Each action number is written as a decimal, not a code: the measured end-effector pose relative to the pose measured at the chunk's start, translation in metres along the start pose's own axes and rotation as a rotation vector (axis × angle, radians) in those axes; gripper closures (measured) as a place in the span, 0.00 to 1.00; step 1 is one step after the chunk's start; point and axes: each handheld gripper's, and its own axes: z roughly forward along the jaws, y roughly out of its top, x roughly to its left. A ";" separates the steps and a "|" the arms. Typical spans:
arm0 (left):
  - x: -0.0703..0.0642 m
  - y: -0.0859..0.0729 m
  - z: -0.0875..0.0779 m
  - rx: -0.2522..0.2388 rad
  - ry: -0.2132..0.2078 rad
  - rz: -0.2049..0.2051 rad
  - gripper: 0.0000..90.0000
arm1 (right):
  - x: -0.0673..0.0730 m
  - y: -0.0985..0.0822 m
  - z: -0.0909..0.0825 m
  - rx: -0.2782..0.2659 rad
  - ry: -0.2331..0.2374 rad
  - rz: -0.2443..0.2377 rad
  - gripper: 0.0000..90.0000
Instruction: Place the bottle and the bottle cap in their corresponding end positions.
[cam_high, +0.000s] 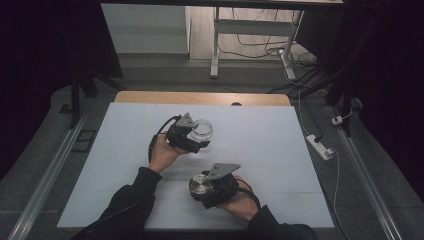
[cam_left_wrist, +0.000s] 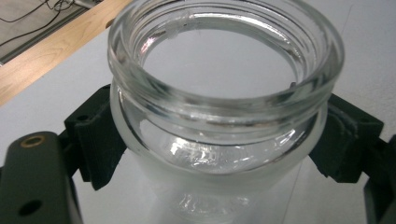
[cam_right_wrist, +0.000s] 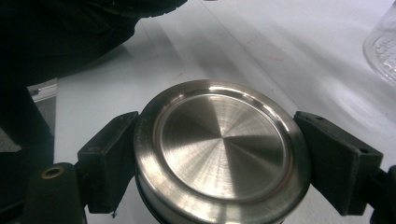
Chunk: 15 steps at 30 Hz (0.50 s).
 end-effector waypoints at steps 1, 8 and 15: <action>0.001 0.000 0.001 0.000 0.002 0.000 0.17 | -0.001 -0.001 0.001 -0.001 0.000 0.002 0.19; 0.006 -0.001 0.007 -0.001 0.012 -0.006 0.17 | -0.005 -0.006 0.005 0.003 -0.004 0.025 0.19; 0.011 -0.005 0.013 -0.002 0.015 -0.015 0.17 | -0.008 -0.011 0.013 0.029 -0.011 0.019 0.19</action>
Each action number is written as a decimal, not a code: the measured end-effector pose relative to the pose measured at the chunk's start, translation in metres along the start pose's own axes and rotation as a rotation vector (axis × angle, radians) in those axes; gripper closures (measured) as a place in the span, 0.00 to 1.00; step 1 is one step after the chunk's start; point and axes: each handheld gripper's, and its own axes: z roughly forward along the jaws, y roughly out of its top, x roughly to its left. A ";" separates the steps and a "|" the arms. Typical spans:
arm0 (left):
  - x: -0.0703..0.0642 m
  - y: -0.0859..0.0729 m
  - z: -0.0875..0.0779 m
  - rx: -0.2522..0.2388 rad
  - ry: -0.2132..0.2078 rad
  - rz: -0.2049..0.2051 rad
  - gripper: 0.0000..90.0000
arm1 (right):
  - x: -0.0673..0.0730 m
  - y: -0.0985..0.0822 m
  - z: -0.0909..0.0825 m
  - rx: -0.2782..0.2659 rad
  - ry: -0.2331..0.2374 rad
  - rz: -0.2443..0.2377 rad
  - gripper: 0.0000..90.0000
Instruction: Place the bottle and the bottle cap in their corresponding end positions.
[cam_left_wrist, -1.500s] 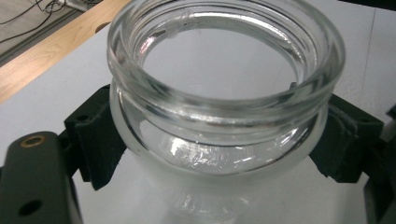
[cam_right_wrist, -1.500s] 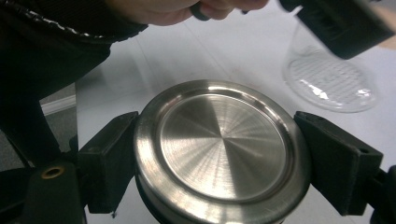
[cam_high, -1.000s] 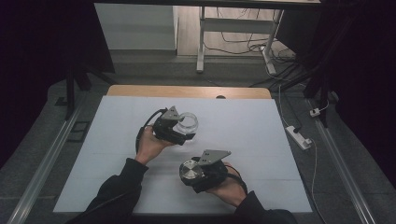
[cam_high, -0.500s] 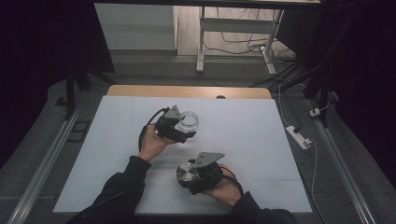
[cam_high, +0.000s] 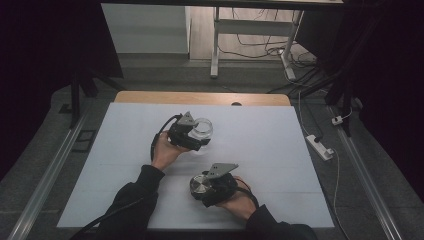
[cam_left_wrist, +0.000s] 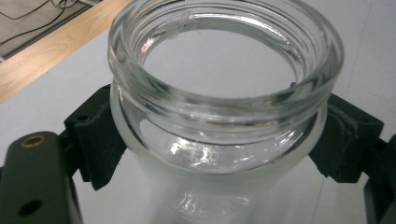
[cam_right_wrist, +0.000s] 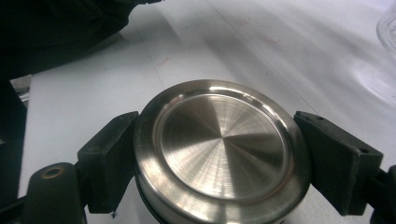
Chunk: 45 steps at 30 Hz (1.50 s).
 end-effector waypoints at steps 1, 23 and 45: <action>0.001 -0.001 0.001 0.000 0.001 -0.003 0.17 | 0.000 -0.001 0.001 0.004 -0.001 0.001 0.19; 0.005 -0.008 0.018 0.013 0.010 -0.017 0.17 | -0.010 -0.003 0.017 0.045 -0.049 0.031 0.19; 0.010 -0.013 0.022 0.031 0.004 -0.006 0.17 | -0.016 0.001 0.026 0.104 -0.145 0.057 0.18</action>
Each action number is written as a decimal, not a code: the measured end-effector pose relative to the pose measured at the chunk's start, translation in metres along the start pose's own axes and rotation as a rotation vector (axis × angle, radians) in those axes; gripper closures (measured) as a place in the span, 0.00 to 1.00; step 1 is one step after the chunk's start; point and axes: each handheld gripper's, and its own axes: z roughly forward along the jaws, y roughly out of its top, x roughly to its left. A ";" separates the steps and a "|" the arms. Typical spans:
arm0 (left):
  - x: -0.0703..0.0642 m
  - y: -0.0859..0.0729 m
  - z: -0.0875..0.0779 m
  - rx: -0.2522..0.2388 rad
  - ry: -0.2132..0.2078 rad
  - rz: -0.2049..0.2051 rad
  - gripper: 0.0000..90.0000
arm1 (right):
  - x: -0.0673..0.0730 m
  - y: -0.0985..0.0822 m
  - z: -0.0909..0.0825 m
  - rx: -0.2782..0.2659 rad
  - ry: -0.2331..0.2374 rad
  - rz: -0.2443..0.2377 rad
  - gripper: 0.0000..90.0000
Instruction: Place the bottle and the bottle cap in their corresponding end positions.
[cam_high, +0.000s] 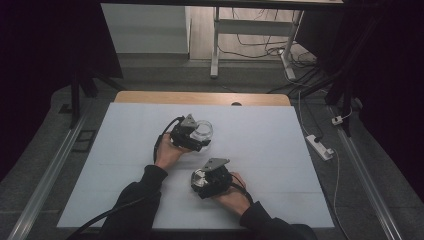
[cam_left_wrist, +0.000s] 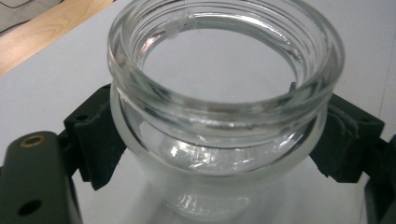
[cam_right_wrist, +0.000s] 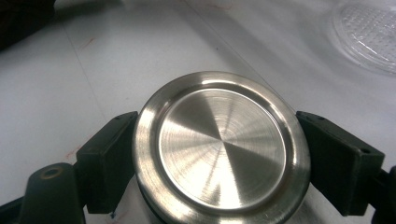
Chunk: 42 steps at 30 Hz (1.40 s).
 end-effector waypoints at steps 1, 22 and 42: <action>0.000 0.000 0.000 -0.001 -0.001 -0.004 0.17 | 0.000 0.000 0.000 -0.001 0.003 0.002 0.18; 0.001 0.002 -0.002 0.027 -0.010 -0.037 0.14 | -0.006 0.002 -0.003 -0.021 0.026 0.044 0.09; -0.003 0.001 -0.023 0.053 -0.041 -0.068 0.00 | -0.009 0.007 -0.020 -0.041 0.059 0.041 0.05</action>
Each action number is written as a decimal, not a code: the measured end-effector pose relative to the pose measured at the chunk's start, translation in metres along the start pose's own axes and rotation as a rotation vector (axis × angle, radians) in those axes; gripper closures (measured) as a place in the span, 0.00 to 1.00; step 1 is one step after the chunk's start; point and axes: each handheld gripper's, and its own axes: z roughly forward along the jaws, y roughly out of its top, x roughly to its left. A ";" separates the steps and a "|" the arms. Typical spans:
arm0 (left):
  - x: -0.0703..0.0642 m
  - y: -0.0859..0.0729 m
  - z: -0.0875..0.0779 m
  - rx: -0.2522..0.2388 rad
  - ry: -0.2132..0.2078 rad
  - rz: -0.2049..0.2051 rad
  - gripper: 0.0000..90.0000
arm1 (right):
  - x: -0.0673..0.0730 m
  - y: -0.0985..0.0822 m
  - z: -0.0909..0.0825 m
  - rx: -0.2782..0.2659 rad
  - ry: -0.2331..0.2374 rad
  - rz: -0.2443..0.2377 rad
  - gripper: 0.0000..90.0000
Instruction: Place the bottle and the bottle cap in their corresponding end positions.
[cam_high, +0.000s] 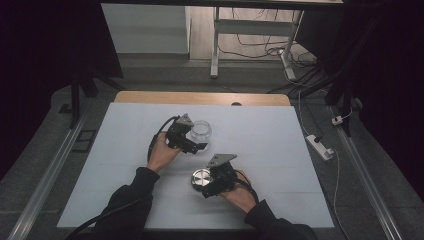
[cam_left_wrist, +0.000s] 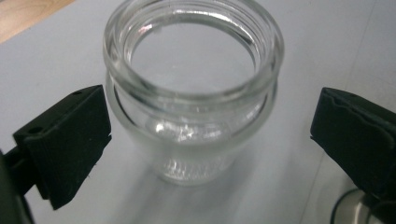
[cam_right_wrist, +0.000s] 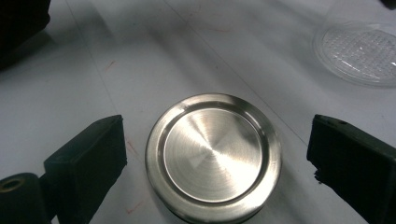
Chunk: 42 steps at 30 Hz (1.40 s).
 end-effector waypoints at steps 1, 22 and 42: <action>-0.001 -0.001 -0.002 0.001 0.004 -0.003 0.00 | -0.001 0.000 -0.001 -0.002 0.003 -0.002 0.05; -0.012 -0.028 -0.036 0.004 -0.054 -0.040 0.00 | -0.007 0.000 -0.017 -0.006 0.018 0.022 0.01; -0.035 -0.055 -0.067 -0.003 -0.104 -0.059 0.00 | -0.014 -0.003 -0.034 -0.038 -0.010 0.014 0.00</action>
